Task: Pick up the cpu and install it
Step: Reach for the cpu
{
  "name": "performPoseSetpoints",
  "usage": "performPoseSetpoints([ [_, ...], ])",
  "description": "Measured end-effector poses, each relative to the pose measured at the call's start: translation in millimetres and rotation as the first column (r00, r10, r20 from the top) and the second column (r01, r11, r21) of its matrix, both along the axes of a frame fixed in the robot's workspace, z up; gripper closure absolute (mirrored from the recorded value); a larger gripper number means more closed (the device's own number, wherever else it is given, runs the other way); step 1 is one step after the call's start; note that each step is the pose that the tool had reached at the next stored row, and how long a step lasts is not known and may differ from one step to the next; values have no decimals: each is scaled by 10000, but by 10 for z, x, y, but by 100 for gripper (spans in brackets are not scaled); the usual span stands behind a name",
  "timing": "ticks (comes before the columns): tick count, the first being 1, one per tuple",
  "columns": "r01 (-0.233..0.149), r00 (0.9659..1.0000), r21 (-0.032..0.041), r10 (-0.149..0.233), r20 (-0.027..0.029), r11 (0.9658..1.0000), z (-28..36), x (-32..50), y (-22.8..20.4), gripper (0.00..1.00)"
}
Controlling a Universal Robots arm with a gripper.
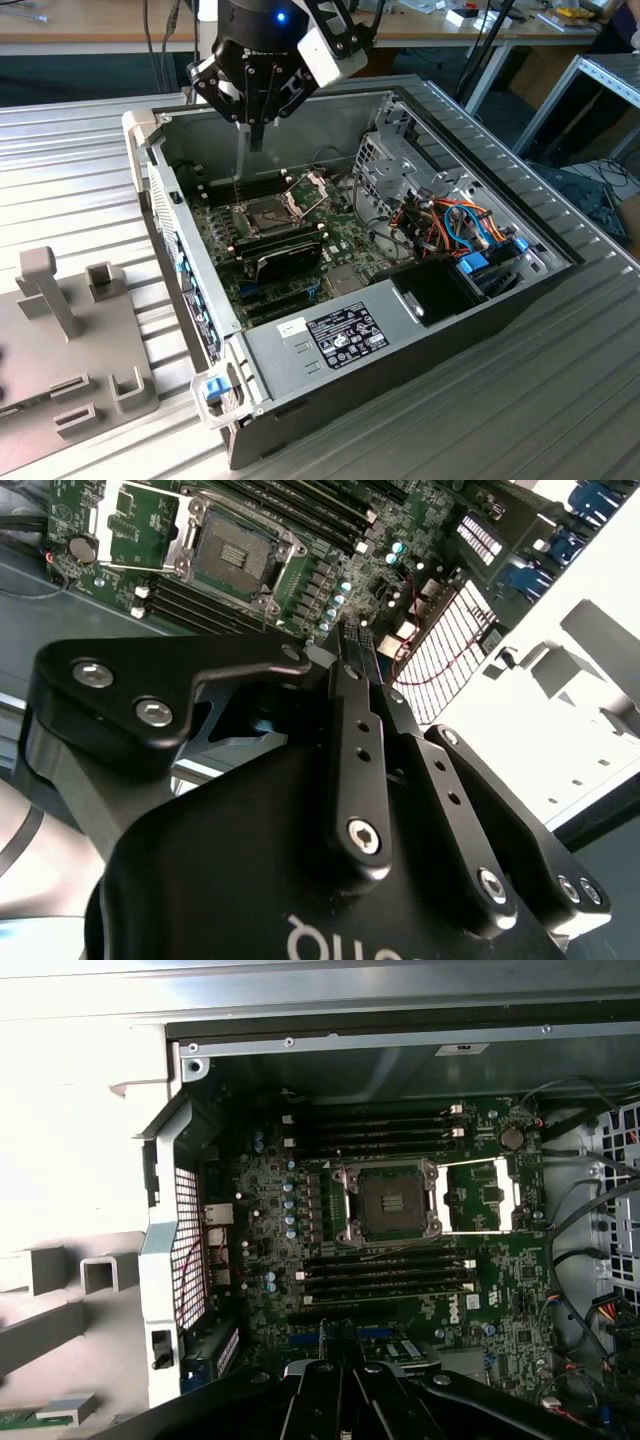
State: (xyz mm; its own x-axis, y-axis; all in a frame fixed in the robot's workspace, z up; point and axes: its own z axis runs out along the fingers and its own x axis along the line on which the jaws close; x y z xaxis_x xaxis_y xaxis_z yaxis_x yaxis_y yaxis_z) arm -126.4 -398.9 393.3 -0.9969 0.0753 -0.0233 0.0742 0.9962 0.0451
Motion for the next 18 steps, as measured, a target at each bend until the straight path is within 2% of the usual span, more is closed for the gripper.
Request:
performPoseSetpoints([
  [4,0,10000,0,0,0,10000,0,-35,0,89],
  [18,-3,10000,0,3,0,10000,0,-66,0,89],
])
